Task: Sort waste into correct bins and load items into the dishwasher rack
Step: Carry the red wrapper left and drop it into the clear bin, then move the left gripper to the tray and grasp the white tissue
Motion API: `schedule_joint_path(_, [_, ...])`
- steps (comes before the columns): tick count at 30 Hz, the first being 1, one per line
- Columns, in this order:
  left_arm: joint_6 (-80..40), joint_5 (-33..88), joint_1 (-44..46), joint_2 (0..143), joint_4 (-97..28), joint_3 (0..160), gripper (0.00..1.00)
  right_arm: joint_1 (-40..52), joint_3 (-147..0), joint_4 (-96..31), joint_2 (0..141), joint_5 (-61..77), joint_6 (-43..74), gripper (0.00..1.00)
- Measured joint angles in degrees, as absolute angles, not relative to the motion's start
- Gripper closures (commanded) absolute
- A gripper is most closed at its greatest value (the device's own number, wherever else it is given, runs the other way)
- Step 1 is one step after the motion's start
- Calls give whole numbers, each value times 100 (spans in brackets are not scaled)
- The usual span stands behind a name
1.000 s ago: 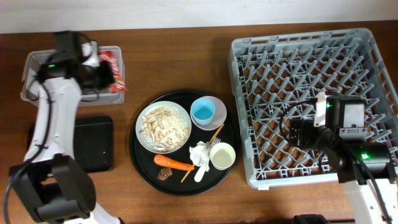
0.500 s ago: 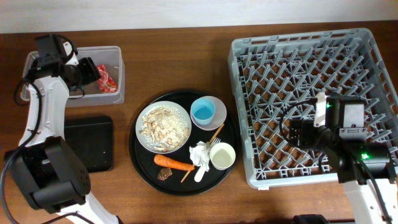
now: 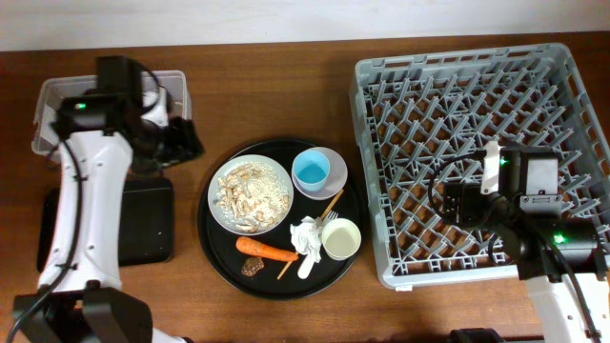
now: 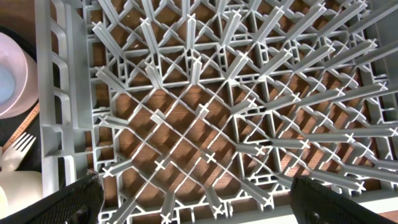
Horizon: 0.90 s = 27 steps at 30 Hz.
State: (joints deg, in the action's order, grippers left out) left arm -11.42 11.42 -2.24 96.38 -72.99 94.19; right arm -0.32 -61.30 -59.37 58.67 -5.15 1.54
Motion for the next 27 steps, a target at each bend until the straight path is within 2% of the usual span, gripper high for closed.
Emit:
schedule_joint_path(8, [-1487, 1184, 980, 9653, -8005, 9015, 29, -32, -6130, -5968, 5867, -515, 152, 1])
schedule_joint_path(14, [-1868, 1129, 1466, 9653, -7898, 8809, 28, -32, -6130, -5986, 5867, -515, 152, 1])
schedule_joint_path(27, [-2217, 952, 2176, 9666, -5736, 8779, 29, -32, -6130, -6005, 5867, -515, 152, 1])
